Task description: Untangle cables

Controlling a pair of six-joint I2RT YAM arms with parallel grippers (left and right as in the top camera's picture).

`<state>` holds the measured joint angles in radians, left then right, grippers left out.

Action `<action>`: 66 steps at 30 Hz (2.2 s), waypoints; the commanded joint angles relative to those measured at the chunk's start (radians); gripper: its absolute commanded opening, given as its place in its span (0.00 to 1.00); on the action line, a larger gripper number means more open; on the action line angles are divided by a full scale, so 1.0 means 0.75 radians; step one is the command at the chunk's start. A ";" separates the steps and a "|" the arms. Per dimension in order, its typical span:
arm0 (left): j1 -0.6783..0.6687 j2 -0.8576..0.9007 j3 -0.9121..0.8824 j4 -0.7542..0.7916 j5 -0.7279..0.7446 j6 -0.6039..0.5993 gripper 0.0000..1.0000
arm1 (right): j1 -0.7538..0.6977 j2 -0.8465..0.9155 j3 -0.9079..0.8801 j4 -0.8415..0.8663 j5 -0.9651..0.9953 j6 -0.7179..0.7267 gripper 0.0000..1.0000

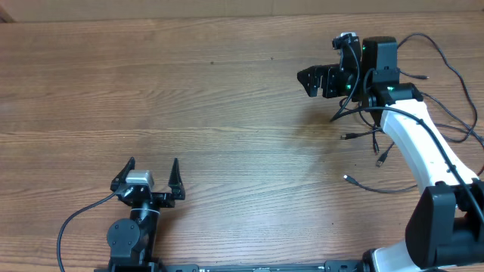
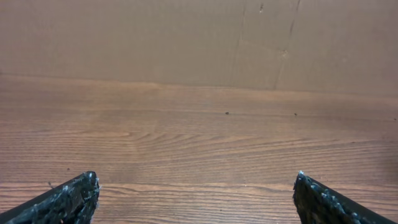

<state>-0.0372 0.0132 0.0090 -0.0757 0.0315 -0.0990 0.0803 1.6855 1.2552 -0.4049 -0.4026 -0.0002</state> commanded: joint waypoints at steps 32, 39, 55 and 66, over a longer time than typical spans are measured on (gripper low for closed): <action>0.008 -0.009 -0.006 -0.003 -0.017 -0.003 1.00 | 0.005 -0.871 -1.280 1.059 0.127 -0.006 1.00; 0.008 -0.009 -0.006 -0.003 -0.017 -0.003 0.99 | 0.005 -1.416 -1.581 1.057 0.128 -0.006 1.00; 0.008 -0.009 -0.006 -0.003 -0.017 -0.003 1.00 | 0.005 -2.162 -1.663 0.457 0.198 -0.007 1.00; 0.008 -0.009 -0.006 -0.003 -0.017 -0.003 1.00 | 0.004 -2.245 -1.663 0.455 0.346 -0.013 1.00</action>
<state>-0.0372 0.0132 0.0090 -0.0761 0.0246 -0.0990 0.0803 0.0128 0.0185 -0.0669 -0.2123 -0.0040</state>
